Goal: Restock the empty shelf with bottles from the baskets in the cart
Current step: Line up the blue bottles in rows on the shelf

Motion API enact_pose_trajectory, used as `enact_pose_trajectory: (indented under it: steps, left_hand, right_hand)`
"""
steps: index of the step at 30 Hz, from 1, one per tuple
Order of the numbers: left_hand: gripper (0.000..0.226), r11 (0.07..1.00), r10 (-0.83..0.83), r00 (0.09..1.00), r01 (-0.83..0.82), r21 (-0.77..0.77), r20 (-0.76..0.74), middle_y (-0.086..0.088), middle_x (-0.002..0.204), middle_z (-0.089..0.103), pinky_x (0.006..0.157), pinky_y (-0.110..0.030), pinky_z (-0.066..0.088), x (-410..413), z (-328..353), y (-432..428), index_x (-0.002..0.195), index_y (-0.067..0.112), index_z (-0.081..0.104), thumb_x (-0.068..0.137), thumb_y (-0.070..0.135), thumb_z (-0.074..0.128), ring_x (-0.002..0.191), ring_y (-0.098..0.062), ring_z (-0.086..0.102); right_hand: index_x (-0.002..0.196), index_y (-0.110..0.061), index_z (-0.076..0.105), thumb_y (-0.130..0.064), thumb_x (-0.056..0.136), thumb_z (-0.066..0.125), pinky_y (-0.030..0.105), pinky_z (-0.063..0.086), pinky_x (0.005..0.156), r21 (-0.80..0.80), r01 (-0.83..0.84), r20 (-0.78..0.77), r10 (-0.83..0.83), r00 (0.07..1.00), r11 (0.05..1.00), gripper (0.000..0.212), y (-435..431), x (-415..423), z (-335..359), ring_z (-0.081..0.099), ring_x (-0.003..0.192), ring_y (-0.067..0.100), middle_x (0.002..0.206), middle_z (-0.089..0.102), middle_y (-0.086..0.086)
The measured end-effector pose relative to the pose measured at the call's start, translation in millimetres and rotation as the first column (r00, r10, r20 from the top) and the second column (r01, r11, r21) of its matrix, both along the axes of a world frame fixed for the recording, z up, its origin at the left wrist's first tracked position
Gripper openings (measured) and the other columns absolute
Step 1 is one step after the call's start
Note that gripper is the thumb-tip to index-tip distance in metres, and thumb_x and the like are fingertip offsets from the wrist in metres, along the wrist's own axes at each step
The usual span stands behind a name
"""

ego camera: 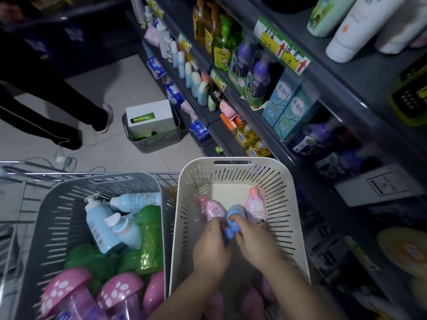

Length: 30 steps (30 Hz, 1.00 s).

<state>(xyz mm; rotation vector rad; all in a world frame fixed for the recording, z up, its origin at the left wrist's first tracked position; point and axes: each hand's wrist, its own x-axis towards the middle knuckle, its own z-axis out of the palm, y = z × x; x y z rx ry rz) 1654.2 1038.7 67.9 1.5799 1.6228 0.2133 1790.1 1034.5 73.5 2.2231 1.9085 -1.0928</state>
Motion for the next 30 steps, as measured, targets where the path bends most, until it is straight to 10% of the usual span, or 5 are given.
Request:
enact_pose_trajectory:
  steps: [11, 17, 23, 30]
  left_hand:
    - [0.014, 1.000, 0.025, 0.989, -0.027, 0.012, 0.149, 0.004, 0.090, 0.069, 0.069, -0.024, 0.038, -18, 8, 23, 0.096, 0.020, 0.066, 0.083, 0.015, 0.070, 0.085, -0.016, 0.063]
    - [0.028, 0.991, -0.095, 0.894, 0.129, -0.047, 0.438, 0.003, 0.106, 0.070, 0.093, -0.034, 0.050, -25, 52, 42, 0.113, 0.025, 0.064, 0.085, 0.029, 0.062, 0.100, -0.013, 0.065]
    - [0.027, 0.956, 0.080, 0.721, 0.142, -0.259, 0.688, -0.018, 0.114, 0.067, 0.074, -0.033, 0.048, -32, 115, 64, 0.121, 0.020, 0.058, 0.096, 0.008, 0.056, 0.091, -0.020, 0.062]
    - [0.017, 0.938, -0.004, 0.669, 0.260, -0.229, 0.743, -0.016, 0.105, 0.066, 0.062, -0.024, 0.053, -15, 150, 63, 0.110, 0.019, 0.063, 0.098, 0.013, 0.053, 0.079, -0.017, 0.064]
  right_hand:
    - [0.117, -0.015, 0.065, -0.001, 0.087, 0.065, 0.023, 0.037, 0.103, 0.137, 0.412, -0.382, -0.336, 0.861, 0.901, 0.033, -6, 14, -2, 0.053, 0.116, 0.021, 0.121, 0.057, 0.003]
    - [0.119, -0.050, 0.059, -0.008, 0.094, 0.060, 0.038, 0.046, 0.107, -0.020, 0.536, -0.663, -0.413, 0.625, 0.844, 0.049, -18, 21, 54, 0.058, 0.124, 0.012, 0.141, 0.055, -0.001]
    - [0.114, -0.009, 0.060, 0.008, 0.095, 0.051, 0.015, 0.051, 0.075, 0.011, 0.635, -0.798, -0.376, 0.471, 0.772, 0.027, -24, 33, 114, 0.068, 0.084, 0.003, 0.098, 0.073, 0.000]
    - [0.110, -0.013, 0.064, -0.016, 0.081, 0.056, 0.024, 0.054, 0.072, -0.042, 0.633, -0.854, -0.357, 0.379, 0.773, 0.030, -33, 40, 157, 0.069, 0.083, 0.012, 0.090, 0.074, -0.002]
